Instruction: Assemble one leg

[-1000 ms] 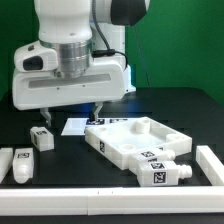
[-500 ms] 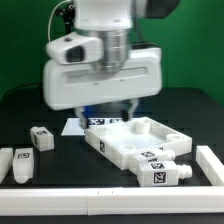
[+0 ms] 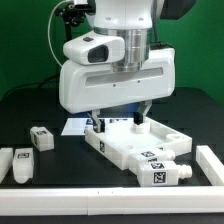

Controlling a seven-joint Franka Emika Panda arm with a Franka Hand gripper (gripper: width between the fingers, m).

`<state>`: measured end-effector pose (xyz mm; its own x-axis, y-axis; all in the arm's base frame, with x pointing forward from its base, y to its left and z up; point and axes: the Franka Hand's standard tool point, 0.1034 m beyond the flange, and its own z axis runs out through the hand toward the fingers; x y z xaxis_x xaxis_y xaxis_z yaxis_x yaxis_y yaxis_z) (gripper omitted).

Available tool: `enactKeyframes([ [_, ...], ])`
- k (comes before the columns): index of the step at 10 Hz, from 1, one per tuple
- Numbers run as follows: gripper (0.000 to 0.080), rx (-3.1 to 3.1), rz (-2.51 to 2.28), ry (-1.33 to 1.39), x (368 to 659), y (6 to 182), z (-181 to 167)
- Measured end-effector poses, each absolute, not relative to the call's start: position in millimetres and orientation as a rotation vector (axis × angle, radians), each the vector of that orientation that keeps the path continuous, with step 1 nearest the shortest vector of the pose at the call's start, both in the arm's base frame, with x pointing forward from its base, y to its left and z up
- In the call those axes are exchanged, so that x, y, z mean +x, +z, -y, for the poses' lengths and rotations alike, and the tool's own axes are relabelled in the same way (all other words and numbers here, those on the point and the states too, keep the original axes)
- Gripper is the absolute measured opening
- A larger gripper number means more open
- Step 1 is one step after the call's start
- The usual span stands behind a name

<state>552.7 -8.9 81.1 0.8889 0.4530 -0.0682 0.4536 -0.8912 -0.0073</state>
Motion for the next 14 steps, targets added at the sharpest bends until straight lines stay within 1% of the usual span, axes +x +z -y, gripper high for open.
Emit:
enactKeyframes([
  [1,0.0649,3.041,-0.739,-0.097,555.0,80.9,6.8],
  [2,0.0649,3.022,-0.794,-0.017,571.6,81.6,-8.4],
  [3,0.0649,3.013,-0.826,0.016,584.2,81.5,-26.4],
  [4,0.0649,2.987,-0.894,0.074,599.1,79.5,-51.5],
  [5,0.0649,2.948,-0.973,0.143,607.0,73.8,-71.1],
  [7,0.0649,2.957,-0.954,0.128,604.8,72.9,-62.4],
  [9,0.0649,2.956,-0.960,0.124,604.1,71.2,-62.9],
  [10,0.0649,2.916,-1.064,0.123,606.1,65.9,-58.0],
  [11,0.0649,2.907,-1.088,0.113,609.4,57.0,-53.4],
  [12,0.0649,2.912,-1.084,0.106,607.3,47.2,-54.1],
  [14,0.0649,2.918,-1.080,0.110,601.7,34.0,-61.4],
])
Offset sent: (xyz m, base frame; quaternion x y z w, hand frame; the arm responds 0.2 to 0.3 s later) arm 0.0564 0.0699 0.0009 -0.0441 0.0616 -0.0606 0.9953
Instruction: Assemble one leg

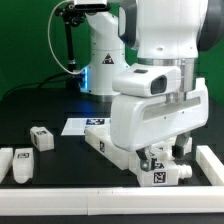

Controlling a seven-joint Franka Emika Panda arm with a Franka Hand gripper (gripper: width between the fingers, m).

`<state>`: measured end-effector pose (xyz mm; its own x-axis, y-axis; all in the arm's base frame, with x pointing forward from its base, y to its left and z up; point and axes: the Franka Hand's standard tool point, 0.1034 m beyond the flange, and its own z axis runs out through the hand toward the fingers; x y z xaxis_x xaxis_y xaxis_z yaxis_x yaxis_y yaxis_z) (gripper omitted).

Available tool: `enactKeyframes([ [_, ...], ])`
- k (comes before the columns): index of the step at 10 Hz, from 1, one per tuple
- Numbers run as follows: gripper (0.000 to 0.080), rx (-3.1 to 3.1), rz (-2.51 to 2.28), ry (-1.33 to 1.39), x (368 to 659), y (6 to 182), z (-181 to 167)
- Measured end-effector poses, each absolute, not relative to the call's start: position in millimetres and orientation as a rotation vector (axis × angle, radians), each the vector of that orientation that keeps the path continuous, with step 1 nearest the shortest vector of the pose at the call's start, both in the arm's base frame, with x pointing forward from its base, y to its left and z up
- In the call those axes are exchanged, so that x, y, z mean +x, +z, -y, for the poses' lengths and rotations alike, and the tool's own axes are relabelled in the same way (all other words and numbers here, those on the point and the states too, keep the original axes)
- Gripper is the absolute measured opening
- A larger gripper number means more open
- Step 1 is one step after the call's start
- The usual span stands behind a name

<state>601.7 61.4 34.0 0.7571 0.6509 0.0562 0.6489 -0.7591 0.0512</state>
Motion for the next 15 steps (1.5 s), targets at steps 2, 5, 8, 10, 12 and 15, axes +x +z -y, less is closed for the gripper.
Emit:
enactKeyframes([
  [2,0.0649,2.916,-1.088,0.106,599.4,32.9,-67.4],
  [5,0.0649,2.911,-1.100,0.104,595.6,28.7,-66.2],
  [8,0.0649,2.915,-1.101,0.082,591.6,16.0,-63.2],
  [10,0.0649,2.911,-1.112,0.082,591.6,13.9,-60.2],
  [12,0.0534,2.911,-1.112,0.082,591.4,13.7,-60.1],
  [15,0.0284,2.910,-1.112,0.082,591.4,13.7,-60.1],
])
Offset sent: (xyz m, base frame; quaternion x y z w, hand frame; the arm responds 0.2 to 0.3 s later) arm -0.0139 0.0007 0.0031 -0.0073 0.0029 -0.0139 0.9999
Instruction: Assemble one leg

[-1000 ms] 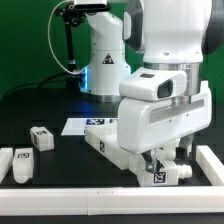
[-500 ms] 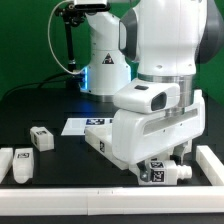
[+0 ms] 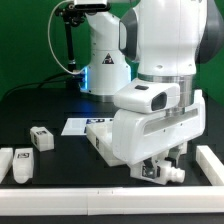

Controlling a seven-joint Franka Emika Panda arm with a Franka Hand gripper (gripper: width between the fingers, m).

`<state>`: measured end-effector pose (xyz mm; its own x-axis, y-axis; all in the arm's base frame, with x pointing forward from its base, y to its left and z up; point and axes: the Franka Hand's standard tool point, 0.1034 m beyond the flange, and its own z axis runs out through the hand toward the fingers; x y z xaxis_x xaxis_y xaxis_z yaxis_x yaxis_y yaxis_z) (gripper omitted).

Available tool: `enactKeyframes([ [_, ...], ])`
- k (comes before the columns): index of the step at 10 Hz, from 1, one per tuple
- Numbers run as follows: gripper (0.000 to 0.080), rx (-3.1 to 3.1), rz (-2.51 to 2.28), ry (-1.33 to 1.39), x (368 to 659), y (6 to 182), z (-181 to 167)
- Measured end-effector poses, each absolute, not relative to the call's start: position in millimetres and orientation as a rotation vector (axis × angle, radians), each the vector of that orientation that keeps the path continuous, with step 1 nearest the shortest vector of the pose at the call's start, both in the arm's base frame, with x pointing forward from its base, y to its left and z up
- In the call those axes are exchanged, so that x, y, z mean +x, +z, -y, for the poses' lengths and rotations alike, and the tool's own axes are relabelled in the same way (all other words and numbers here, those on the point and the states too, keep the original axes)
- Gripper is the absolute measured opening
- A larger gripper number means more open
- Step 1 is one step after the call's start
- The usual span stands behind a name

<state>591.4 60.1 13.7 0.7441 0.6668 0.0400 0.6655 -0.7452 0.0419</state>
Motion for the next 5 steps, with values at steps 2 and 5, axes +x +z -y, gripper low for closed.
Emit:
enactKeyframes([
  [2,0.0284,2.908,-1.120,0.077,591.7,14.1,-59.0],
  [5,0.0284,2.885,-1.180,0.026,612.7,44.2,-50.8],
])
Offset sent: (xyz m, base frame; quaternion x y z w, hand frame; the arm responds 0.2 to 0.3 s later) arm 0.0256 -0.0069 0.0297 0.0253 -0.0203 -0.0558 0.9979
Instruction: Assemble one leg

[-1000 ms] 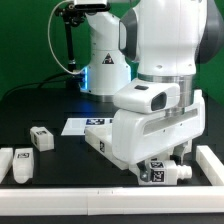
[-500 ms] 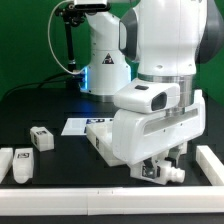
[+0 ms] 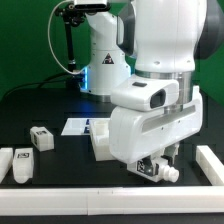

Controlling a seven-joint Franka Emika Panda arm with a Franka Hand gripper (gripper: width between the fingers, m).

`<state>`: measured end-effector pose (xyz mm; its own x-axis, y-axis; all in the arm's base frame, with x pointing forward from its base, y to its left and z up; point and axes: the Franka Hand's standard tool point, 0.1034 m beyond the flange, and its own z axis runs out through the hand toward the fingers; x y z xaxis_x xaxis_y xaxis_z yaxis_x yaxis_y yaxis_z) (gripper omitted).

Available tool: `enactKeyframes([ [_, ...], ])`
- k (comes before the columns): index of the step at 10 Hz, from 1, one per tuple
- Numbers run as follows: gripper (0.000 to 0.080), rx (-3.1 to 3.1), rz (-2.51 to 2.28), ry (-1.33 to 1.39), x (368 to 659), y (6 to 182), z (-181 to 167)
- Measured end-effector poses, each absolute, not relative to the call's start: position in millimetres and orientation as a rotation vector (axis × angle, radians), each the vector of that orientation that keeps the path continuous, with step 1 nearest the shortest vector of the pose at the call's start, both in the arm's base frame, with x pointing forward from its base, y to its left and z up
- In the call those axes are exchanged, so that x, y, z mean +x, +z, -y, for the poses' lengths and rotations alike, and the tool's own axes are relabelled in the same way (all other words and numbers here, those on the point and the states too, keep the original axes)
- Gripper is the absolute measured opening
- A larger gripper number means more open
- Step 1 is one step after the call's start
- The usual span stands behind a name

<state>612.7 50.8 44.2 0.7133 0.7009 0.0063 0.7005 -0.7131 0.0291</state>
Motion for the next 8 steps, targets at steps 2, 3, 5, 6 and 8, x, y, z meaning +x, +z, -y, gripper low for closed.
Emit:
enactKeyframes([
  [2,0.0285,2.859,-1.184,0.057,618.8,77.1,-41.2],
  [3,0.0285,2.862,-1.155,0.065,604.0,84.9,-27.6],
  [5,0.0285,2.887,-1.068,0.063,583.2,94.7,-0.1],
  [6,0.0285,2.910,-0.977,0.113,574.4,89.8,10.8],
  [8,0.0285,2.910,-0.987,0.092,571.6,86.7,9.3],
])
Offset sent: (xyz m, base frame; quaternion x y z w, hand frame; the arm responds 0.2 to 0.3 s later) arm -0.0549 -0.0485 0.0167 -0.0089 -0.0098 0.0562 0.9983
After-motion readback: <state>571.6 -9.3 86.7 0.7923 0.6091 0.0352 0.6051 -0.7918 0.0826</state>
